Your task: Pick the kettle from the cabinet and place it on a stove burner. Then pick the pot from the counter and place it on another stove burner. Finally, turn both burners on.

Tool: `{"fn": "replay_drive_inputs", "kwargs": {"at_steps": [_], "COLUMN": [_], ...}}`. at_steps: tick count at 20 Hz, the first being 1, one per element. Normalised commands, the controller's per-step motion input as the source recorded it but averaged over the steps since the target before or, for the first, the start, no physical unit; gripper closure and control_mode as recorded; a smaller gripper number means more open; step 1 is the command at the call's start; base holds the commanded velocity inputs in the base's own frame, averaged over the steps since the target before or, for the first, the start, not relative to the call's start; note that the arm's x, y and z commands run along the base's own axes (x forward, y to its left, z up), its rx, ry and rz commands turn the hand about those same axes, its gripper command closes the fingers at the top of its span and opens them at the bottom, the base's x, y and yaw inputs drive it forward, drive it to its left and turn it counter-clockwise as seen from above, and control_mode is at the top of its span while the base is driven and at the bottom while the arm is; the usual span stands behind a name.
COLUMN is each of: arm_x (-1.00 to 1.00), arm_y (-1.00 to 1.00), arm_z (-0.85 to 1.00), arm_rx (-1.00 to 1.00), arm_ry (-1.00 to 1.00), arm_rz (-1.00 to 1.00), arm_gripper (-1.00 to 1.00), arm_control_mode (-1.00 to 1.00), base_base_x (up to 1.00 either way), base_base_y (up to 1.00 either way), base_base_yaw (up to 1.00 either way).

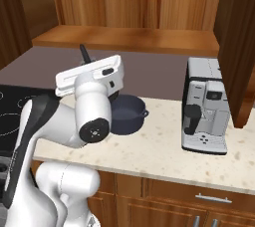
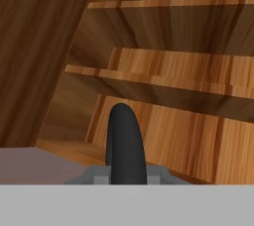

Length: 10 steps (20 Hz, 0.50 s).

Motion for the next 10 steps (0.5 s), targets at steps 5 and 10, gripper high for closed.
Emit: {"fn": "replay_drive_inputs", "kwargs": {"at_steps": [5, 10], "arm_x": [0.0, 0.0], "arm_y": [0.0, 0.0], "arm_z": [0.0, 0.0], "arm_rx": [0.0, 0.0], "arm_ry": [0.0, 0.0], "arm_rz": [0.0, 0.0], "arm_gripper": [1.0, 1.0], "arm_control_mode": [-1.0, -1.0], "base_base_x": [0.0, 0.0], "base_base_y": [0.0, 0.0], "base_base_yaw": [0.0, 0.0]}}
